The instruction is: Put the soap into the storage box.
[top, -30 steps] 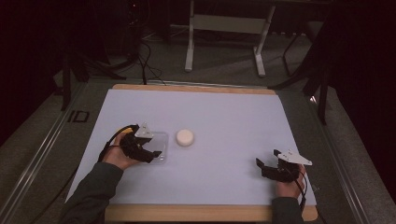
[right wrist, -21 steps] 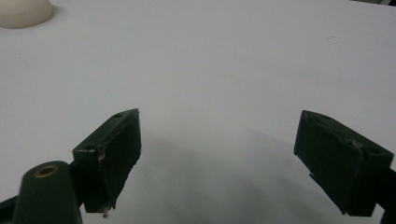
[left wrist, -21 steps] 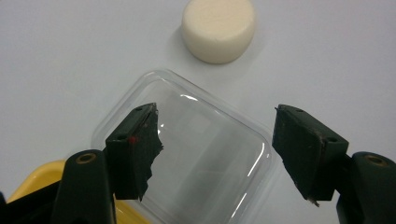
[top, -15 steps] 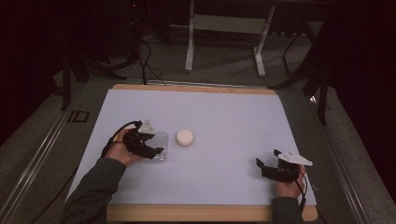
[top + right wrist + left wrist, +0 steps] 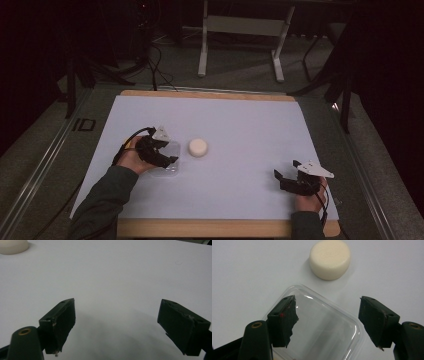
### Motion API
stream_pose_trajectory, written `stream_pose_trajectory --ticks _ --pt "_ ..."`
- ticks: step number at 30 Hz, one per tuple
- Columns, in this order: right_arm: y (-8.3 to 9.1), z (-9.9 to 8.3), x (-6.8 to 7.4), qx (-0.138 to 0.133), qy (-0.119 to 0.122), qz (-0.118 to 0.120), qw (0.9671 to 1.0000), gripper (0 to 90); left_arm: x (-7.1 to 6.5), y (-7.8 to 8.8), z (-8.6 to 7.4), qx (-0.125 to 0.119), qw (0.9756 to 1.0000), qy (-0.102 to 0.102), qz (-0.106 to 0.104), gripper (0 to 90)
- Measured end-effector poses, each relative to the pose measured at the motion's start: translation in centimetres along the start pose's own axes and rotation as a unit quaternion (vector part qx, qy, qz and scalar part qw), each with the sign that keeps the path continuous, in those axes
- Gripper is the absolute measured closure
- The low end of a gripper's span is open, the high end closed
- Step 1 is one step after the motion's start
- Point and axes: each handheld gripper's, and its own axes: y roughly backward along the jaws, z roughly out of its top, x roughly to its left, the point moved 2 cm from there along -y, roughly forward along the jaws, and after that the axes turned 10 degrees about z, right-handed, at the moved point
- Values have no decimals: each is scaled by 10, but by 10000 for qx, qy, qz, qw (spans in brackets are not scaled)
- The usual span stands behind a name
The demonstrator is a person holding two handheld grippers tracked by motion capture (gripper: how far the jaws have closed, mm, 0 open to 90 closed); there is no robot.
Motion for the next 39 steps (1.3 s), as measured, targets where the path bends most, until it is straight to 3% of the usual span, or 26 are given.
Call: stream_pose_trajectory --ticks 13,39 --pt "0 0 0 -12 5 2 10000 144 1 -8 8 72 10000 -21 58 302" --pt "1 0 1 -38 10 -13 10000 144 0 -24 18 187 9998 -49 -95 297"
